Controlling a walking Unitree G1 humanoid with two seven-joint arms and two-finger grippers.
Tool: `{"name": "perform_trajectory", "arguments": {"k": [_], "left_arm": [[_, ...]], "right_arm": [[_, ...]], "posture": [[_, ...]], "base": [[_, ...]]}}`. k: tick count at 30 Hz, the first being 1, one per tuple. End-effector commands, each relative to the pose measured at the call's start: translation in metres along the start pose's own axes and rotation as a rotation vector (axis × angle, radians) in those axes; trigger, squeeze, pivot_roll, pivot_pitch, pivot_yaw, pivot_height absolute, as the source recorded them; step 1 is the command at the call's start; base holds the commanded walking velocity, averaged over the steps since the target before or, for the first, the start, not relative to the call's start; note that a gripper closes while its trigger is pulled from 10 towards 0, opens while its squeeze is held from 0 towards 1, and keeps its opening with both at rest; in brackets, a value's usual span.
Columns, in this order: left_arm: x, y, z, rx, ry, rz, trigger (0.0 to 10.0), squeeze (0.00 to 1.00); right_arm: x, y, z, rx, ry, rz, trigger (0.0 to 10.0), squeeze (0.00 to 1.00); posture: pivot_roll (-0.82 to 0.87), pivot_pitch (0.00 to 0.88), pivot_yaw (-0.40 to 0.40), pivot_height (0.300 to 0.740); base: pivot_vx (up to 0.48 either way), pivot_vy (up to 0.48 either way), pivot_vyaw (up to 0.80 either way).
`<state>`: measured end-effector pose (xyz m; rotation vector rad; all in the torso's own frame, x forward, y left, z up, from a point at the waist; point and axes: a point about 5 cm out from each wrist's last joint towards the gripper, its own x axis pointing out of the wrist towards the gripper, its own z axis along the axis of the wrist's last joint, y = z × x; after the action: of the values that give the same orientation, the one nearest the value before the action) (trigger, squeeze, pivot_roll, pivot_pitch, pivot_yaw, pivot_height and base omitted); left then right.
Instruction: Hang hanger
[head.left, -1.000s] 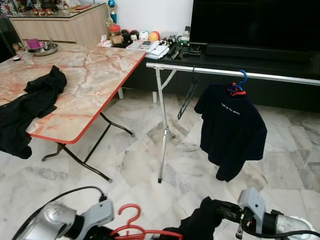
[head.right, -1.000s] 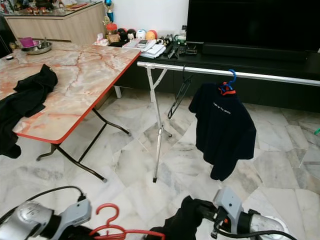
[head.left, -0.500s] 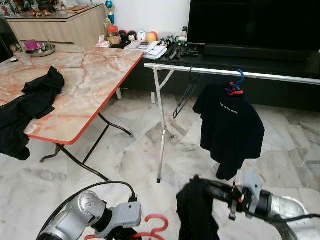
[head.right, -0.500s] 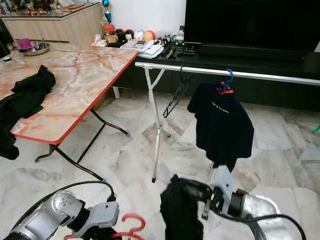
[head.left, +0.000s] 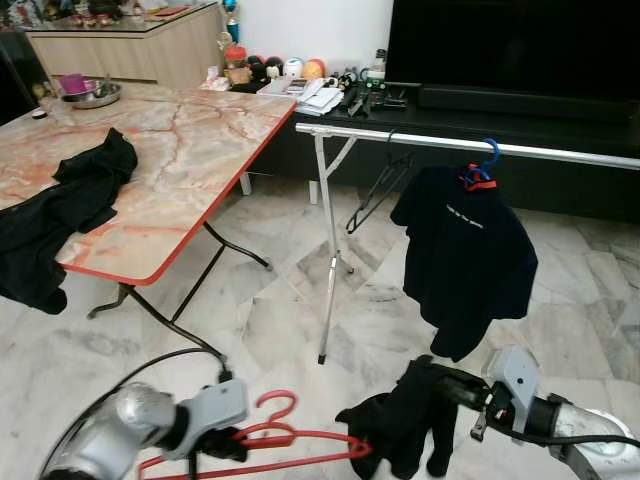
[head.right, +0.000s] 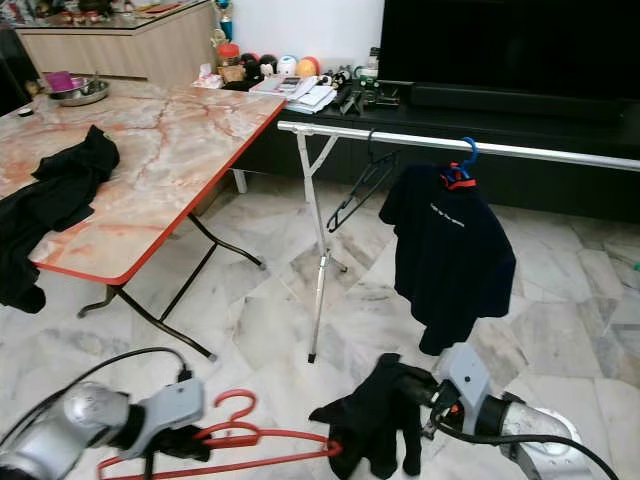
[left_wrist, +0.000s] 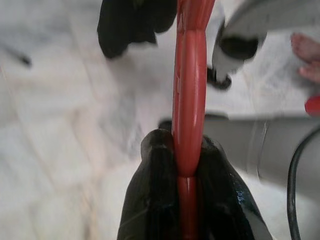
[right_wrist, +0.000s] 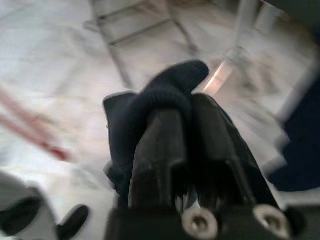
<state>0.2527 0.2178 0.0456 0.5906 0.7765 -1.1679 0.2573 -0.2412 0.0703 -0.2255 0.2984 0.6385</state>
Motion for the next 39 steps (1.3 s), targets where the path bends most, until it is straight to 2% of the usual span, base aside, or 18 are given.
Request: {"name": "perform_trajectory", "arguments": {"k": [1,4,5,6,7,8,9,11,12,14,16,17,18,21,24,31,36,39], "left_arm": [[0.001,-0.002,-0.018,-0.042,0.053,0.034,0.0,0.00],[0.015,-0.004,-0.036,-0.098,0.096,0.142,0.2,0.00],[0.021,-0.005,-0.041,-0.131,0.107,0.197,1.3,0.00],[0.035,-0.006,-0.049,-0.237,0.107,0.329,10.0,0.00],[0.035,-0.006,-0.049,-0.237,0.107,0.329,10.0,0.00],[0.047,-0.011,-0.054,-0.359,0.094,0.427,10.0,0.00],[0.050,-0.013,-0.055,-0.396,0.088,0.450,10.0,0.00],[0.061,-0.024,-0.062,-0.536,0.065,0.513,10.0,0.00],[0.069,-0.035,-0.070,-0.631,0.078,0.586,10.0,0.00],[0.073,-0.043,-0.077,-0.667,0.108,0.626,10.0,0.00],[0.079,-0.061,-0.089,-0.739,0.168,0.654,10.0,0.00],[0.080,-0.068,-0.094,-0.785,0.187,0.663,10.0,0.00],[0.081,-0.075,-0.099,-0.844,0.205,0.676,10.0,0.00],[0.086,-0.093,-0.108,-1.002,0.232,0.711,10.0,0.00],[0.088,-0.090,-0.104,-1.040,0.198,0.756,10.0,0.00],[0.080,-0.072,-0.101,-1.080,0.166,0.840,10.0,0.00],[0.081,-0.073,-0.102,-1.111,0.174,0.838,10.0,0.00],[0.083,-0.075,-0.100,-1.105,0.176,0.823,10.0,0.00]], "right_arm": [[0.002,-0.016,0.007,0.020,-0.037,-0.180,0.0,0.00],[0.003,-0.032,0.009,0.160,-0.107,-0.426,0.0,0.00],[0.003,-0.036,0.011,0.223,-0.149,-0.496,0.0,0.00],[0.003,-0.040,0.020,0.315,-0.261,-0.623,0.0,0.00],[0.003,-0.040,0.020,0.315,-0.261,-0.623,0.0,0.00],[0.003,-0.040,0.031,0.357,-0.364,-0.705,0.0,0.00],[0.004,-0.040,0.035,0.367,-0.390,-0.732,0.0,0.00],[0.004,-0.037,0.045,0.385,-0.458,-0.802,0.0,0.00],[0.004,-0.032,0.056,0.396,-0.516,-0.852,0.0,0.00],[0.005,-0.027,0.060,0.411,-0.542,-0.863,0.0,0.00],[0.009,-0.019,0.065,0.404,-0.561,-0.857,0.0,0.00],[0.010,-0.017,0.065,0.378,-0.553,-0.857,3.8,0.00],[0.011,-0.015,0.064,0.347,-0.535,-0.859,10.0,0.00],[0.010,-0.012,0.064,0.273,-0.496,-0.886,10.0,0.00],[0.009,-0.012,0.069,0.232,-0.496,-0.908,10.0,0.00],[0.018,-0.012,0.075,0.224,-0.517,-0.899,10.0,0.00],[0.021,-0.006,0.078,0.171,-0.501,-0.892,10.0,0.00],[0.020,-0.004,0.077,0.180,-0.502,-0.891,10.0,0.00]], "posture": [[0.02,0.065,0.053,0.740],[0.03,0.065,0.054,0.740],[0.03,0.064,0.055,0.740],[0.03,0.063,0.055,0.740],[0.03,0.063,0.055,0.740],[0.02,0.061,0.056,0.740],[0.02,0.060,0.057,0.740],[0.01,0.054,0.060,0.740],[0.00,0.054,0.062,0.740],[0.00,0.050,0.061,0.740],[0.00,0.046,0.063,0.740],[0.00,0.045,0.065,0.740],[-0.01,0.038,0.069,0.740],[-0.02,0.026,0.072,0.740],[-0.01,0.015,0.066,0.740],[0.01,0.000,0.068,0.740],[0.00,0.000,0.071,0.740],[0.00,0.000,0.071,0.740]], "base": [[0.000,0.000,0.00],[0.000,0.000,0.00],[0.000,0.000,0.00],[0.000,0.000,0.00],[0.000,0.000,0.00],[0.000,0.000,0.00],[0.000,0.000,0.00],[0.000,0.000,0.00],[0.000,0.000,0.00],[0.000,0.000,0.00],[0.000,0.000,0.00],[0.000,0.000,0.00],[0.000,0.000,0.00],[0.000,0.000,0.00],[0.000,0.000,0.00],[0.000,0.000,0.00],[0.000,0.192,0.00],[0.000,0.480,0.00]]}}
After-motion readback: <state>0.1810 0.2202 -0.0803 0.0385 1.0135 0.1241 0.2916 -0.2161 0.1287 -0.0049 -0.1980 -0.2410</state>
